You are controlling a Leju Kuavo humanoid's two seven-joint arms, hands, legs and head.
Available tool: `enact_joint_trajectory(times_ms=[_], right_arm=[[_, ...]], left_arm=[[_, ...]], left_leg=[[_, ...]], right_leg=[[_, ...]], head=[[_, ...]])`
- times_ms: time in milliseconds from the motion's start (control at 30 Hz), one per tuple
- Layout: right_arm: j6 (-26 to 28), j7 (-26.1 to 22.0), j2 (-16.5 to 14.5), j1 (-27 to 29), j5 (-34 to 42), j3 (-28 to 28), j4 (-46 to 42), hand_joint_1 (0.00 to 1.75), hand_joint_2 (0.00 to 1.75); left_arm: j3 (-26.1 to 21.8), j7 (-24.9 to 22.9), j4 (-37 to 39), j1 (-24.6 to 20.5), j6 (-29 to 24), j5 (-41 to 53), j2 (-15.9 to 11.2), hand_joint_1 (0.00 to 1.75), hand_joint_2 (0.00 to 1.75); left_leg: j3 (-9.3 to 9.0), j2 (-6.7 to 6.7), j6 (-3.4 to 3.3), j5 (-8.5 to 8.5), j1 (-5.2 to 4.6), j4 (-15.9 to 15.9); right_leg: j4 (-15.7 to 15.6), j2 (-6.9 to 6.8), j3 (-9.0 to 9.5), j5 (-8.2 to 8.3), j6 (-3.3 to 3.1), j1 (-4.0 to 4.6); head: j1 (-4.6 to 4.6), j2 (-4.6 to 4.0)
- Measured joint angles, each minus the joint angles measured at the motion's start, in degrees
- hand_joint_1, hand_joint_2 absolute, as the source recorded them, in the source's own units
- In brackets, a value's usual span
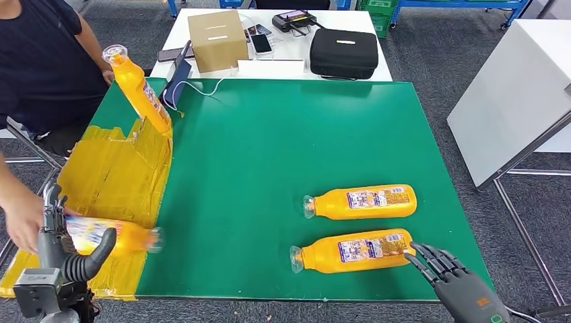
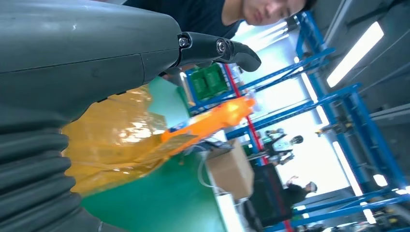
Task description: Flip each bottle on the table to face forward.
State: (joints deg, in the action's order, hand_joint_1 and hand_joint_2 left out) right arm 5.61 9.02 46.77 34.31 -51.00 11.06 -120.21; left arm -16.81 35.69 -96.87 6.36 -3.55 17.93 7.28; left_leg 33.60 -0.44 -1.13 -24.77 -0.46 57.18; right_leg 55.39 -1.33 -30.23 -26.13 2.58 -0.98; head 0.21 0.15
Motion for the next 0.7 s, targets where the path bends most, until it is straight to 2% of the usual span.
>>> enact_joint_trajectory(times_ms=[267, 700], right_arm=[[-3.56, -2.57, -1.91, -6.38, -0.02, 2.45, 5.44, 0.00, 1.75], [-7.68, -7.37, -7.82, -16.95, -2.52, 4.46, 15.40, 0.00, 1.75]], left_arm=[[0.56, -0.04, -2.70, 0.31, 0.55, -0.71, 1.50, 0.00, 0.00], [2.02, -0.37, -2.82, -0.24, 0.80, -1.26, 1.62, 0.00, 0.00]], left_leg=[[0.00, 0.02, 0.00, 0.00, 0.01, -0.01], [0.01, 0.01, -0.03, 0.03, 0.00, 0.00]], right_leg=[[0.00, 0.01, -0.02, 0.00, 0.00, 0.01], [0.00, 0.00, 0.01, 0.00, 0.01, 0.00]], head=[[-0.01, 0.00], [-0.01, 0.00]])
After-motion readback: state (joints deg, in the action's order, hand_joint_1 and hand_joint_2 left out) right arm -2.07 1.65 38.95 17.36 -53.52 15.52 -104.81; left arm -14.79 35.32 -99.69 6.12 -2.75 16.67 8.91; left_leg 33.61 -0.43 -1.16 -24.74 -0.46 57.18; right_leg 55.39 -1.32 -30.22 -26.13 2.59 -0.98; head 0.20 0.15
